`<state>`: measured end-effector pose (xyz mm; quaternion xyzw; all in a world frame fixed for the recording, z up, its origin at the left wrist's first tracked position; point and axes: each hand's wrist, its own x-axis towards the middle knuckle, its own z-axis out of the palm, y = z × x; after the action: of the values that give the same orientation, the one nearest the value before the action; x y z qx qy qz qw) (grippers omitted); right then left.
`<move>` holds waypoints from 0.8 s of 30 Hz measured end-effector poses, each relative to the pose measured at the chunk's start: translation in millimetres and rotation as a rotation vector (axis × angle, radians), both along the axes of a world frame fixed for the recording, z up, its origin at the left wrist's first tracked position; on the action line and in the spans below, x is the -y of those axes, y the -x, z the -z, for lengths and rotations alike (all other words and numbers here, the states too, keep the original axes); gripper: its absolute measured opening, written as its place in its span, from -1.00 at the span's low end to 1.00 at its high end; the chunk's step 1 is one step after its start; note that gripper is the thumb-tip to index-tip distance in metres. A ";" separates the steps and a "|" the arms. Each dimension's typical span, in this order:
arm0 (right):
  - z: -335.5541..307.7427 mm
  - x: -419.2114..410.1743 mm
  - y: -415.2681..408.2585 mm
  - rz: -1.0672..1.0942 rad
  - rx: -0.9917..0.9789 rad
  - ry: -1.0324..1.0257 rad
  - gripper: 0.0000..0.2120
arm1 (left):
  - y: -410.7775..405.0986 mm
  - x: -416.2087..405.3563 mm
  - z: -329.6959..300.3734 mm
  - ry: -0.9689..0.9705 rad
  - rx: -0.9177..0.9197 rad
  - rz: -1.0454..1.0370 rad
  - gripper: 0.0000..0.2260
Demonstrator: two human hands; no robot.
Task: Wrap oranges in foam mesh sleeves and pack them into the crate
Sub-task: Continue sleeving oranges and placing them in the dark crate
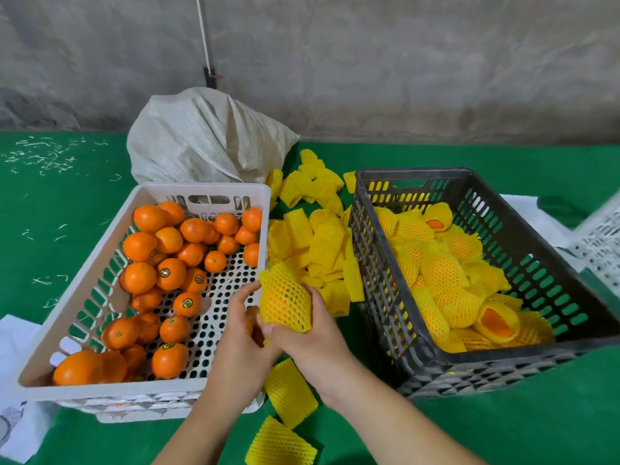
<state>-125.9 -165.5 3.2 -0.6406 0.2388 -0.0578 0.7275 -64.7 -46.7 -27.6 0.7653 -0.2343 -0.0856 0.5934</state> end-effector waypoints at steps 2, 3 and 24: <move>-3.1 22.2 1.9 0.104 0.026 -0.007 -0.19 | 1.0 2.4 -0.2 0.008 0.054 0.016 -0.26; -8.4 39.4 1.8 0.171 0.037 0.033 -0.18 | 1.3 2.3 -0.6 0.036 0.039 0.019 -0.29; 24.8 105.5 -30.6 -0.205 -0.163 1.464 -0.53 | -52.6 -11.4 14.5 0.104 -0.561 -0.106 -0.81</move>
<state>-95.4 -271.0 -21.5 -0.9829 0.1316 -0.0863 0.0960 -12.1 -35.3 -42.1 0.6915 -0.0247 -0.2509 0.6770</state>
